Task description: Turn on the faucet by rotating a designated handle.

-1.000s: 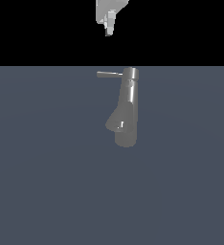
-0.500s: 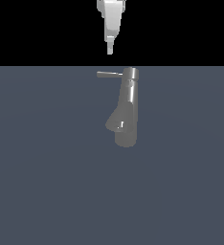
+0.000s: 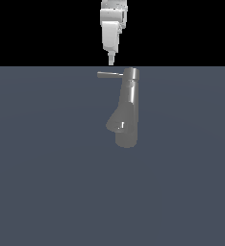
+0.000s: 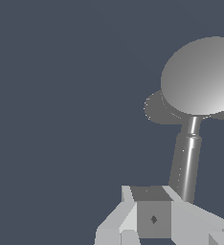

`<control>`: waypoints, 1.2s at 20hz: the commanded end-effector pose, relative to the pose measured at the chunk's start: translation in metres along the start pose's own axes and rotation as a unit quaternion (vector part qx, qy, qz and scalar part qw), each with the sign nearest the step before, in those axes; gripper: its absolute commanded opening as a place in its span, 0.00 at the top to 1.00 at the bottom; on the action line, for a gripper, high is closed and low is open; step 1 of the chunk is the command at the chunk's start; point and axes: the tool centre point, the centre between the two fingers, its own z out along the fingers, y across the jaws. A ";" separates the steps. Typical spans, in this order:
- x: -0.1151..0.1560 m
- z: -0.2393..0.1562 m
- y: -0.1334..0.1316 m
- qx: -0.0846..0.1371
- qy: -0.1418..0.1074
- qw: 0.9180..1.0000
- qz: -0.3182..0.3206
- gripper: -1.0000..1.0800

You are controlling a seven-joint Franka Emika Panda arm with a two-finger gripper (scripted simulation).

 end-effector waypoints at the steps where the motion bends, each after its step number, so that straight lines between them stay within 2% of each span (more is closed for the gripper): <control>1: 0.000 0.006 -0.004 0.000 -0.002 1.000 0.013 1.00; 9: 0.002 0.008 -0.009 0.004 -0.004 1.000 0.026 1.00; 18: -0.022 0.046 0.009 -0.039 -0.004 0.999 0.009 1.00; 24: -0.018 0.052 0.000 -0.034 -0.008 0.999 0.035 1.00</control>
